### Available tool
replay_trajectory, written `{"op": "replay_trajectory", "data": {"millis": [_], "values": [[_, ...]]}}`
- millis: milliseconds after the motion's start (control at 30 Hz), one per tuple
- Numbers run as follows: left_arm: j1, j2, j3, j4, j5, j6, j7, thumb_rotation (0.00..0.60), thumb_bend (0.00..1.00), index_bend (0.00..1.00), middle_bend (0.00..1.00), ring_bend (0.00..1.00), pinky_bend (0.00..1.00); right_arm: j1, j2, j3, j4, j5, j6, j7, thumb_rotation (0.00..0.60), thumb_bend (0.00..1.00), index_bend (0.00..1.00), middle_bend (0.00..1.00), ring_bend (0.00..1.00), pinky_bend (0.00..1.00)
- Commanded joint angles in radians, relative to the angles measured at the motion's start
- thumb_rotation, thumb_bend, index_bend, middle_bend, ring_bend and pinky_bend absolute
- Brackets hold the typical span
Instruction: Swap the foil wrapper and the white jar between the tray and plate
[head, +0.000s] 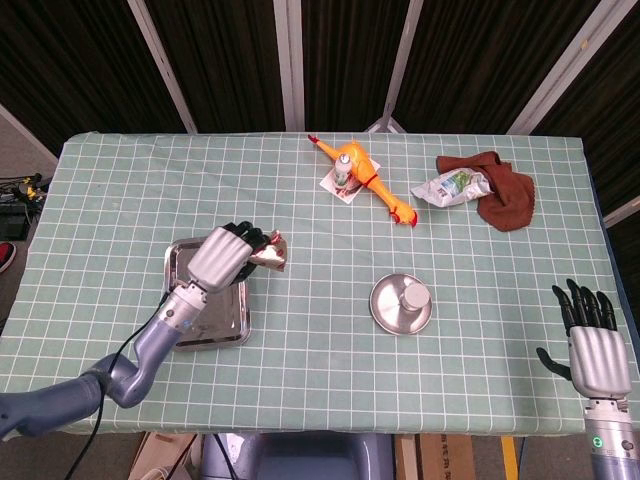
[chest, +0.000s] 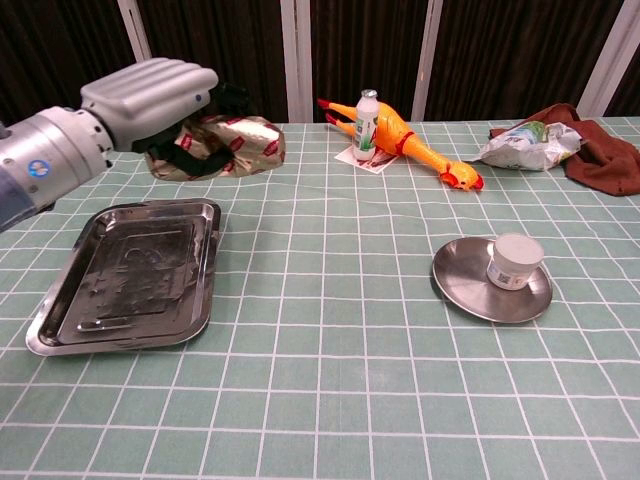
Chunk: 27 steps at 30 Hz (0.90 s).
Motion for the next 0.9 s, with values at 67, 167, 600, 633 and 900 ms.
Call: {"op": "replay_trajectory", "data": {"millis": [67, 167, 600, 633, 900], "values": [[-0.115, -0.123, -0.024, 0.205, 0.014, -0.098, -0.062, 0.6, 0.58, 0.42, 0.4, 0.33, 0.55, 0.002, -0.009, 0.007, 0.014, 0.013, 0.0, -0.011, 0.6, 0.21, 0.11, 0.04, 0.0, 0.0], [-0.159, -0.194, -0.025, 0.323, 0.014, -0.125, -0.132, 0.6, 0.57, 0.42, 0.4, 0.33, 0.55, 0.002, -0.016, 0.013, 0.023, 0.02, 0.005, -0.026, 0.6, 0.21, 0.11, 0.04, 0.0, 0.0], [-0.25, -0.457, 0.051, 0.801, 0.04, -0.234, -0.426, 0.6, 0.38, 0.35, 0.21, 0.14, 0.33, 0.01, -0.04, 0.034, 0.071, 0.065, -0.009, -0.054, 0.6, 0.21, 0.11, 0.04, 0.0, 0.0], [-0.252, -0.464, 0.055, 0.817, 0.038, -0.251, -0.432, 0.6, 0.33, 0.32, 0.16, 0.1, 0.29, 0.01, -0.041, 0.034, 0.073, 0.066, -0.009, -0.053, 0.6, 0.21, 0.11, 0.04, 0.0, 0.0], [-0.262, -0.412, 0.013, 0.718, -0.004, -0.186, -0.468, 0.6, 0.22, 0.25, 0.04, 0.0, 0.18, 0.011, -0.044, 0.031, 0.072, 0.059, -0.011, -0.047, 0.6, 0.21, 0.11, 0.04, 0.0, 0.0]]}}
